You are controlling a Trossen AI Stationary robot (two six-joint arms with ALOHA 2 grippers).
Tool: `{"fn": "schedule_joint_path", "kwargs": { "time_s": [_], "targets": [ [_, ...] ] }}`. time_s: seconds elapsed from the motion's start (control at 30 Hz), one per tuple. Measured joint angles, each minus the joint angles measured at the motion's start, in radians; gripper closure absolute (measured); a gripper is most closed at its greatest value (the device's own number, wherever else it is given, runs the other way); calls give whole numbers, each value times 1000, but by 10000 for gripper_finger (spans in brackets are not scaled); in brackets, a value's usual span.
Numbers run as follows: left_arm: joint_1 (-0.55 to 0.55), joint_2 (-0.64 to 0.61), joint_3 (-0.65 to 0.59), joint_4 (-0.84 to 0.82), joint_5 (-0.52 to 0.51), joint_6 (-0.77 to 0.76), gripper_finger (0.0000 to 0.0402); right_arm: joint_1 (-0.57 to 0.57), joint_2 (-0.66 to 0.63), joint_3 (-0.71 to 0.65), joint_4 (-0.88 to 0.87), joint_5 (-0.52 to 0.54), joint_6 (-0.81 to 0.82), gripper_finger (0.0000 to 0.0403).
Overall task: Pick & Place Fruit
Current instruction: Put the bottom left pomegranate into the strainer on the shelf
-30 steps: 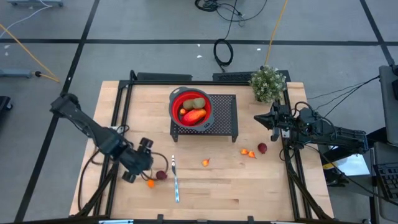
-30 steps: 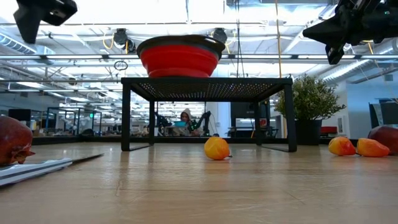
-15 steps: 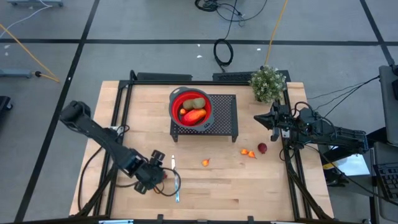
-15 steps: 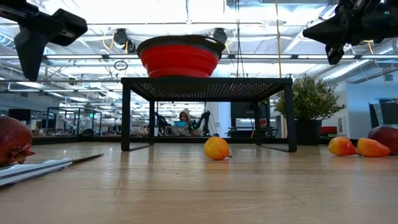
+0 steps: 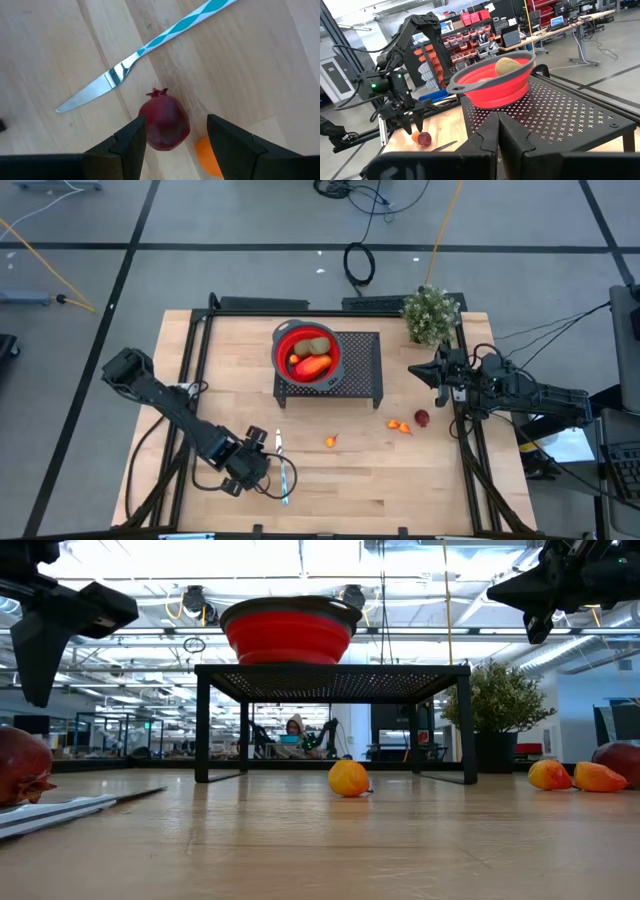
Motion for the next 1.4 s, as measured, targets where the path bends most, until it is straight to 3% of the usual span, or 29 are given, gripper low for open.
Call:
{"fn": "schedule_joint_path", "kwargs": {
  "time_s": [0.43, 0.73, 1.17, 1.4],
  "targets": [
    [2, 0, 0, 1, 0, -162, 192, 0, 0, 0, 0, 0, 0, 403],
    [3, 0, 0, 36, -1, -168, 189, 0, 0, 0, 0, -2, 0, 403],
    [3, 0, 0, 34, -59, -193, 90, 0, 0, 0, 0, -2, 0, 403],
    [3, 0, -43, 38, -61, -171, 76, 0, 0, 0, 0, -2, 0, 403]
  ]
}}
